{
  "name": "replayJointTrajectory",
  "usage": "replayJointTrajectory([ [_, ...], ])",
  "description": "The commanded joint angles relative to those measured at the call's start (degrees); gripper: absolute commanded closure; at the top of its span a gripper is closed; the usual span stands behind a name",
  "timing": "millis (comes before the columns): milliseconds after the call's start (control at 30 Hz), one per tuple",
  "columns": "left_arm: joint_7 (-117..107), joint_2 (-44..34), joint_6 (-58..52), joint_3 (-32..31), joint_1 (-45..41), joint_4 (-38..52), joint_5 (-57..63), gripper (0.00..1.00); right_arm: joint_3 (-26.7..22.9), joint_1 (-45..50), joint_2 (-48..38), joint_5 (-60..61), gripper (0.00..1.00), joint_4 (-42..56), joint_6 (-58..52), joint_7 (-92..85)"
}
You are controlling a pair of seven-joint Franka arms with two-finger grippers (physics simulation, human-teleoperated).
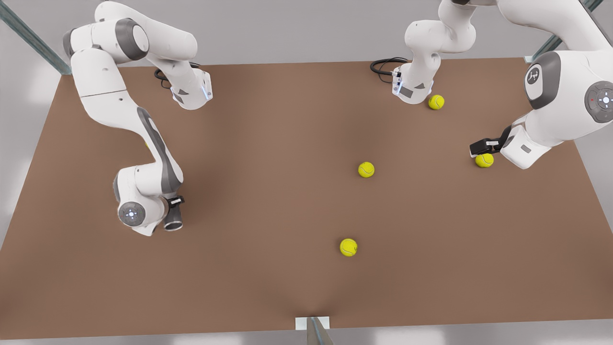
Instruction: Put the tennis tube upright
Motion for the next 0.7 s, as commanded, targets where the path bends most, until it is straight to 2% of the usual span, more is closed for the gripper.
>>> replayJointTrajectory([
  [0,0.00,0.00,0.00,0.00,-0.01,0.00,-0.02,0.00,0.08,0.74,0.41,-0.02,0.24,0.48,0.00,-0.07],
  [267,0.00,0.00,0.09,0.00,-0.01,0.00,0.07,0.00,0.00,19.01,8.49,0.42,0.24,17.79,-0.18,-2.35],
  [333,0.00,0.00,0.09,0.00,-0.01,0.00,-0.02,0.00,0.00,23.32,13.15,-0.11,0.24,24.64,-3.08,-3.14],
  [400,0.00,0.00,0.09,0.00,-0.01,0.00,-0.02,0.00,-0.09,28.51,21.59,0.33,0.23,38.00,-6.24,-5.25],
  [433,0.00,0.00,0.09,0.00,-0.01,0.00,-0.02,0.00,-0.09,29.92,23.88,1.82,0.24,41.70,-7.47,-7.62],
  [667,0.00,0.00,0.26,0.00,-0.28,-0.09,0.07,0.00,-0.44,37.48,27.31,6.22,0.24,48.47,-6.68,-10.53],
])
